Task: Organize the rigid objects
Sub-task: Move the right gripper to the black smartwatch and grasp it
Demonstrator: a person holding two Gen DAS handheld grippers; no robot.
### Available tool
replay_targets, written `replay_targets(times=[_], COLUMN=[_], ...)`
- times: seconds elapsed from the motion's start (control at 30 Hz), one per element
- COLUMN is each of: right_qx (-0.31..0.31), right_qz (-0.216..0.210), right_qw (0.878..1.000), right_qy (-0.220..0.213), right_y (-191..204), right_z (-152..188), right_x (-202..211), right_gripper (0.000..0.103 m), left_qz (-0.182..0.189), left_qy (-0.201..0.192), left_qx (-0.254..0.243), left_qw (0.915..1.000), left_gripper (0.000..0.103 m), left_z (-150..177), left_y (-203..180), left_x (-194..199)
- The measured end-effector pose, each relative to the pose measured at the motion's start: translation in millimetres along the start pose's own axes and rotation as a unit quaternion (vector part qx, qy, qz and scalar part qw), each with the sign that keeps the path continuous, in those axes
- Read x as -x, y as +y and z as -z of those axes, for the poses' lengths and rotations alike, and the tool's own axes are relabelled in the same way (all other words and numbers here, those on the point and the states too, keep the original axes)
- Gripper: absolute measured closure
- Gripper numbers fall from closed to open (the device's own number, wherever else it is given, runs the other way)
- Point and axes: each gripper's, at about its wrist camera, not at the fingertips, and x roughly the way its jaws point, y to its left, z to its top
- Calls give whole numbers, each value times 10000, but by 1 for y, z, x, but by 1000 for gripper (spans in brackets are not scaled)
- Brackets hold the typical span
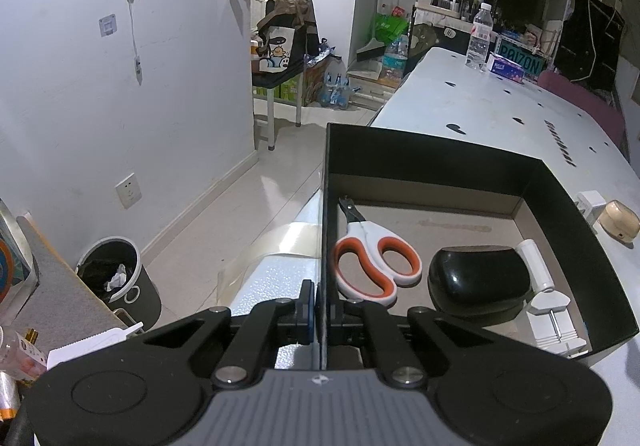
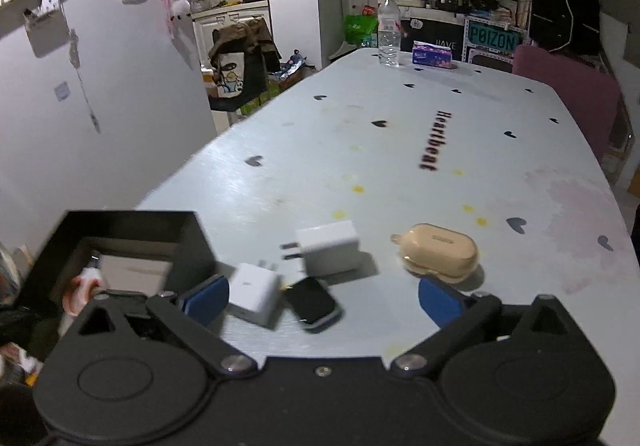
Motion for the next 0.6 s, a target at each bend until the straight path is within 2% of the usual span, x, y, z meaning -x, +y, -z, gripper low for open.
replay_targets(times=[0.1,0.3,0.37,0.5,0.6], right_qx=[306,775,900,903,774], right_qz=[-82,-295,-333,-537,-613], right_qw=[9995,9965,9952,9943,9949], right_qy=[-65,142,182,184,221], right_y=[-7,-8,-5,-2,-1], right_z=[8,20,22,22,22], right_x=[-18,-53,-62,-75,-84], right_gripper=[2,23,27,30,40], left_qz=[-8,-43,-42,-44,-51], left_qy=[7,23,23,26,34], left_qx=[-7,-47,-47,-47,-53], left_qw=[10000,10000,10000,10000,10000], left_gripper=[99,99,99,99,99], left_z=[0,0,0,0,0], left_y=[0,-2,-2,-2,-3], left_x=[0,0,0,0,-1])
